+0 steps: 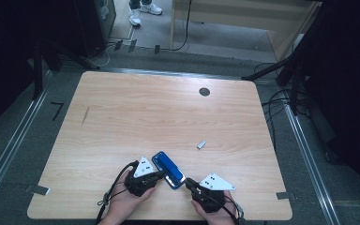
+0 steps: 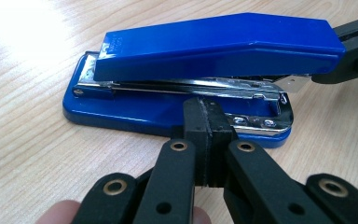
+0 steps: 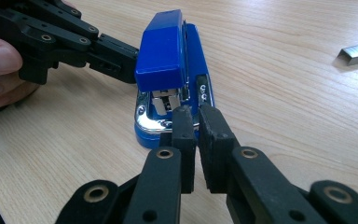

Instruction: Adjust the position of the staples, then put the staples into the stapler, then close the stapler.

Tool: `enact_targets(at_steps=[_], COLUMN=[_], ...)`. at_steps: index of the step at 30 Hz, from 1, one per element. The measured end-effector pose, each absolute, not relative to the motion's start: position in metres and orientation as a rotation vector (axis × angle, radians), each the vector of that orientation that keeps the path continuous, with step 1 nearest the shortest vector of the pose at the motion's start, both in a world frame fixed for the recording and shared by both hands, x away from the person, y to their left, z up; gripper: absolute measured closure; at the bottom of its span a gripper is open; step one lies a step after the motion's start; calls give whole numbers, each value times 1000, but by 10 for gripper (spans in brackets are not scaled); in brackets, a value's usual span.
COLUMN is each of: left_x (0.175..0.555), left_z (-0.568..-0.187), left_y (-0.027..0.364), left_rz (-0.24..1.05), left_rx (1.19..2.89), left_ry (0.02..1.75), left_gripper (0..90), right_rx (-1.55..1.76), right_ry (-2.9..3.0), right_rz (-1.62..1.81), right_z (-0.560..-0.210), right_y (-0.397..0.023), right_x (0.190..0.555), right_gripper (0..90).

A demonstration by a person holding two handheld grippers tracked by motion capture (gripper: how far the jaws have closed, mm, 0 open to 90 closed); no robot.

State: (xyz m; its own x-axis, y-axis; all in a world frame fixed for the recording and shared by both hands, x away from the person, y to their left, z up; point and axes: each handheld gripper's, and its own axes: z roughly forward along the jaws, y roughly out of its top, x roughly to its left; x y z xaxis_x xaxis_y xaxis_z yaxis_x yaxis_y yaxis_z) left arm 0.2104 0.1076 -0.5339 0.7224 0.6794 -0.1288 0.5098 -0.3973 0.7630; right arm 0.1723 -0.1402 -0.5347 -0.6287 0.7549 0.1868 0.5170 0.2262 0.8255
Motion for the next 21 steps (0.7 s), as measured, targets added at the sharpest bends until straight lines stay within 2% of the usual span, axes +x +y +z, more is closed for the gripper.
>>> enact_targets(at_steps=[21], left_x=[212], left_z=[-535], left_y=[110], left_rz=[241], left_rx=[2082], left_ry=[932], left_gripper=[900], right_rx=[1193], right_ry=[2266], right_rz=[1337], right_z=[-535], right_y=[-135], right_x=[174], right_gripper=[866])
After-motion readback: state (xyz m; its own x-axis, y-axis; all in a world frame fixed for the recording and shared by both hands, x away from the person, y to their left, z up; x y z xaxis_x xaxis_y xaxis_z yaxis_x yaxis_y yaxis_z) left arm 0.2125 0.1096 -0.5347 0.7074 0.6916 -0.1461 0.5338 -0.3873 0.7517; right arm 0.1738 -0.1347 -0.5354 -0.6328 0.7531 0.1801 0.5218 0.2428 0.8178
